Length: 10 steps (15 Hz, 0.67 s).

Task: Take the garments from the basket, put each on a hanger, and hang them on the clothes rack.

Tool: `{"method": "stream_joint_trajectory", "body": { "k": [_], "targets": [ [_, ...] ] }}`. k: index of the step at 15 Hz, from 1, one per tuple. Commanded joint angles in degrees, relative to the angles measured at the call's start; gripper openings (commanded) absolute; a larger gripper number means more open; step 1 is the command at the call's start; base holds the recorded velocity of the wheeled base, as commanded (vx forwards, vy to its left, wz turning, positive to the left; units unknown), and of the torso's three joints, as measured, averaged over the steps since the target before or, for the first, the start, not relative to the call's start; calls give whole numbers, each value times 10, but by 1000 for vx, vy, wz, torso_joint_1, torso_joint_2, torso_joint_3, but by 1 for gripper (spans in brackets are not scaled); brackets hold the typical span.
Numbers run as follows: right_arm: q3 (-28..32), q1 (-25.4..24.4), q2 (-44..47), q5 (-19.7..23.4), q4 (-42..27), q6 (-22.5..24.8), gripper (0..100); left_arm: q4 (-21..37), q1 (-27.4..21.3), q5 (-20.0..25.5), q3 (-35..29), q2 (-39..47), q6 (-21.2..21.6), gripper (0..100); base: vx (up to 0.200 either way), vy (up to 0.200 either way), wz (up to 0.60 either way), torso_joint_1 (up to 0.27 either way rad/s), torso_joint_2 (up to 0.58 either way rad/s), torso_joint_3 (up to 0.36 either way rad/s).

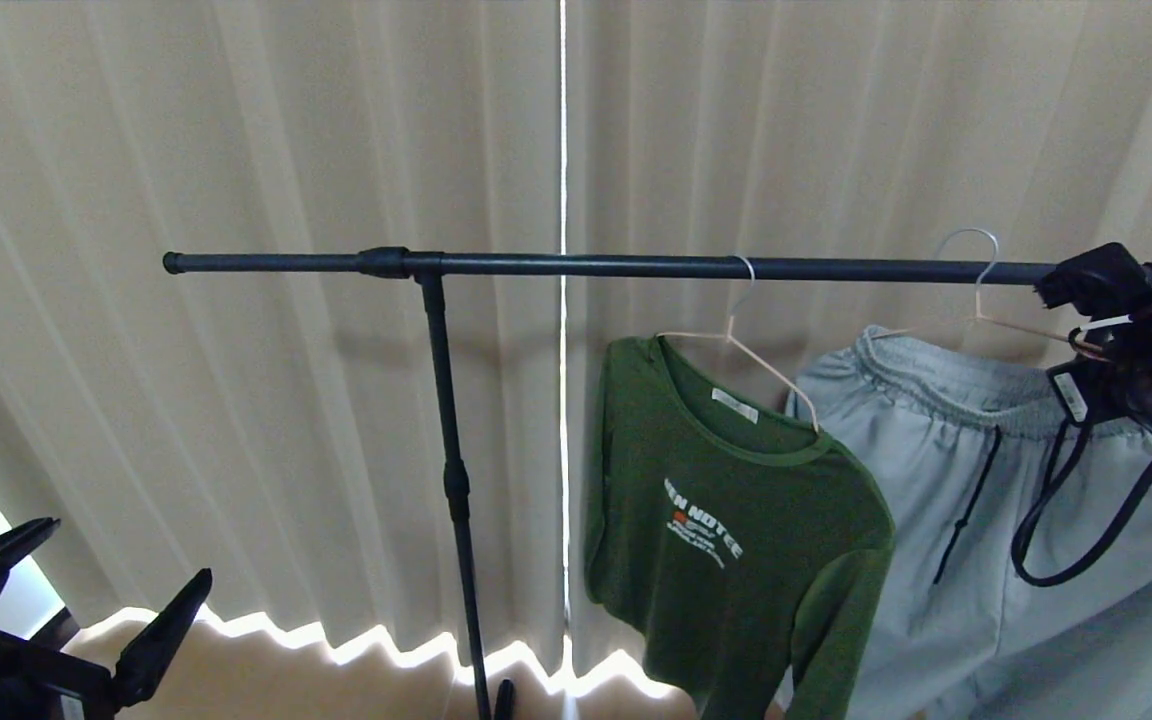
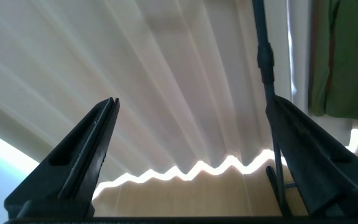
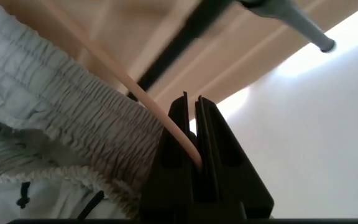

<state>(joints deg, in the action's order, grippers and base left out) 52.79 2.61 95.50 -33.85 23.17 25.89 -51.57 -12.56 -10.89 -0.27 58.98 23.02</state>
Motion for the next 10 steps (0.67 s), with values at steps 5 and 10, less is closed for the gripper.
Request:
{"method": "stream_joint_trajectory", "body": {
  "k": [5, 10],
  "targets": [
    [-19, -23, 4, 5, 1, -2, 0, 0, 0, 0, 0, 0, 0, 100, 0, 0, 0, 0, 0, 0],
    [-32, -45, -1, 5, 2, -2, 0, 0, 0, 0, 0, -5, 1, 100, 0, 0, 0, 0, 0, 0]
  ]
}}
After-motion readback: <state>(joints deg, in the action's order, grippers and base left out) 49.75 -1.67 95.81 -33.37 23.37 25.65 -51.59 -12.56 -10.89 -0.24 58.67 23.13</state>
